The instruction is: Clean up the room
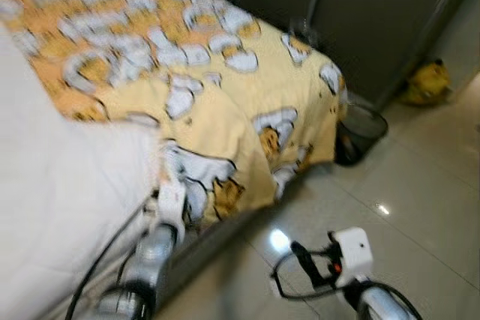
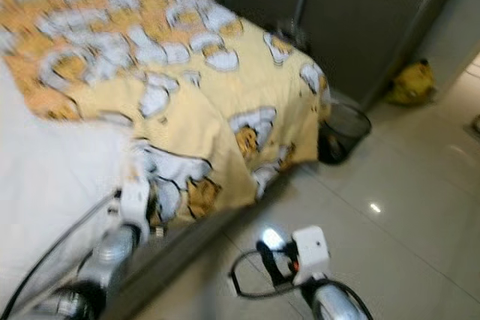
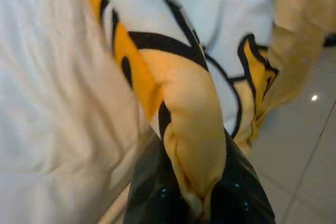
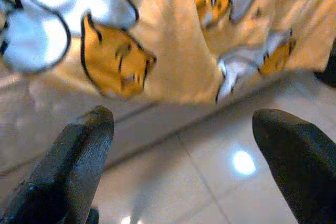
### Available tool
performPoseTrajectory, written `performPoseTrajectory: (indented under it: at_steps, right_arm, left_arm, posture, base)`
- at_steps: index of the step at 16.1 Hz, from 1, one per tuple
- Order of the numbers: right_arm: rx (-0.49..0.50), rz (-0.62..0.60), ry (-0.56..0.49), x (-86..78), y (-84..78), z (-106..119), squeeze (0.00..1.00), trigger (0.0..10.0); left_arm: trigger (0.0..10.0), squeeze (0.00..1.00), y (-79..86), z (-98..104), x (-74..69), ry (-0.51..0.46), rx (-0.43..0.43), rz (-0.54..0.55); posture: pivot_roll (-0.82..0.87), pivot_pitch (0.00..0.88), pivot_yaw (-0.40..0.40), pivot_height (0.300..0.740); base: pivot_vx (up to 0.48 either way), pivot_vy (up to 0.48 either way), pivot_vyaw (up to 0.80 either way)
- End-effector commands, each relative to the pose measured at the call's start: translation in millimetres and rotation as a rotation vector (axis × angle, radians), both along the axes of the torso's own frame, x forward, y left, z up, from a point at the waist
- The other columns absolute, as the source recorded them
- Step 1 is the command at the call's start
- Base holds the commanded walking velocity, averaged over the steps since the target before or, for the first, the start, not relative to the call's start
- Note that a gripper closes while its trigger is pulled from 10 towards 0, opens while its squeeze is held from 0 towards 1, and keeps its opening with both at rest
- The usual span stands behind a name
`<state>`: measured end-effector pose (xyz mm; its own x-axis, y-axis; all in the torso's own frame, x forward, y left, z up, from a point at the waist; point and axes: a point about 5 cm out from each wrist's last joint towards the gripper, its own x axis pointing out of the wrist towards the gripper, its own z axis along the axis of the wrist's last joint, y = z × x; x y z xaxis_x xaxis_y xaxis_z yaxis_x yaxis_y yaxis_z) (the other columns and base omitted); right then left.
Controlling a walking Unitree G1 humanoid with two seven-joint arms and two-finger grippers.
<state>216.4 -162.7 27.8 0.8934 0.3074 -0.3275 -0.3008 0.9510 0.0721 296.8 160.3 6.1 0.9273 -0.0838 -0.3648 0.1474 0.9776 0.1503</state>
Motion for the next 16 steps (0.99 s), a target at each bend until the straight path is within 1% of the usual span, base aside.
performPoseTrajectory:
  at_steps: [1,2,4,5,6,7,10,12,13,14,15,16]
  right_arm:
    - [0.008,-0.037,-0.014,5.4,-5.3,0.9,0.00,10.0]
    - [0.011,-0.038,-0.016,11.6,-4.7,0.4,0.00,10.0]
    - [0.013,-0.035,-0.019,18.6,-3.3,-0.5,0.00,10.0]
    - [0.016,-0.019,-0.033,27.4,-0.3,0.7,0.00,10.0]
    - [0.016,-0.015,-0.036,29.0,0.3,0.9,0.00,10.0]
    - [0.013,-0.006,-0.039,31.1,0.7,0.8,0.00,10.0]
    - [0.012,-0.002,-0.048,35.8,0.7,0.7,0.00,10.0]
    - [0.013,-0.003,-0.051,36.4,1.0,-0.2,0.00,10.0]
    - [0.014,-0.004,-0.047,34.4,0.3,-3.0,0.00,10.0]
    - [0.015,-0.002,-0.043,33.7,0.2,-4.5,0.00,10.0]
    - [0.016,-0.001,-0.038,32.9,0.7,-6.0,0.00,10.0]
    - [0.016,0.003,-0.034,31.6,1.5,-7.5,0.00,10.0]
  left_arm:
    - [10.0,0.00,-7.1,2.9,-0.5,-0.043,0.027,-0.048]
    - [10.0,0.00,-11.6,3.7,0.4,-0.047,0.011,-0.043]
    - [10.0,0.00,-17.9,6.5,3.3,-0.059,0.012,-0.054]
    - [10.0,0.00,-26.6,12.0,6.6,-0.090,0.020,-0.098]
    - [10.0,0.00,-28.2,13.4,7.1,-0.100,0.029,-0.111]
    - [10.0,0.00,-29.5,15.1,8.2,-0.106,0.012,-0.118]
    - [10.0,0.00,-25.4,17.6,9.9,-0.109,-0.040,-0.111]
    - [10.0,0.00,-24.1,17.2,9.3,-0.106,-0.010,-0.143]
    - [10.0,0.00,-26.0,12.2,4.6,-0.075,-0.006,-0.209]
    - [10.0,0.00,-27.6,8.5,1.5,-0.050,-0.005,-0.244]
    - [10.0,0.00,-33.3,4.6,-4.1,-0.030,-0.032,-0.316]
    - [10.0,0.00,-47.2,-2.8,-14.8,0.017,-0.053,-0.454]
  posture:
    - [0.02,0.005,-0.009,0.740]
    - [0.05,0.000,-0.008,0.740]
    - [0.06,0.000,-0.012,0.740]
    - [0.07,0.000,-0.022,0.740]
    - [0.07,0.000,-0.022,0.740]
    - [0.07,0.000,-0.024,0.740]
    - [0.07,0.000,-0.018,0.740]
    - [0.07,0.000,-0.011,0.740]
    - [0.07,0.000,-0.009,0.740]
    - [0.07,0.000,-0.008,0.740]
    - [0.07,0.000,-0.007,0.740]
    - [0.07,0.000,-0.005,0.740]
  base:
    - [0.000,0.000,0.00]
    - [0.000,0.000,0.00]
    - [0.000,0.000,0.00]
    - [0.000,0.000,0.00]
    - [0.000,0.000,0.00]
    - [0.000,0.000,0.00]
    - [0.000,0.000,0.00]
    - [0.000,0.000,0.00]
    - [0.000,0.000,0.00]
    - [0.000,0.000,0.00]
    - [0.000,0.000,0.00]
    - [0.000,0.000,0.00]
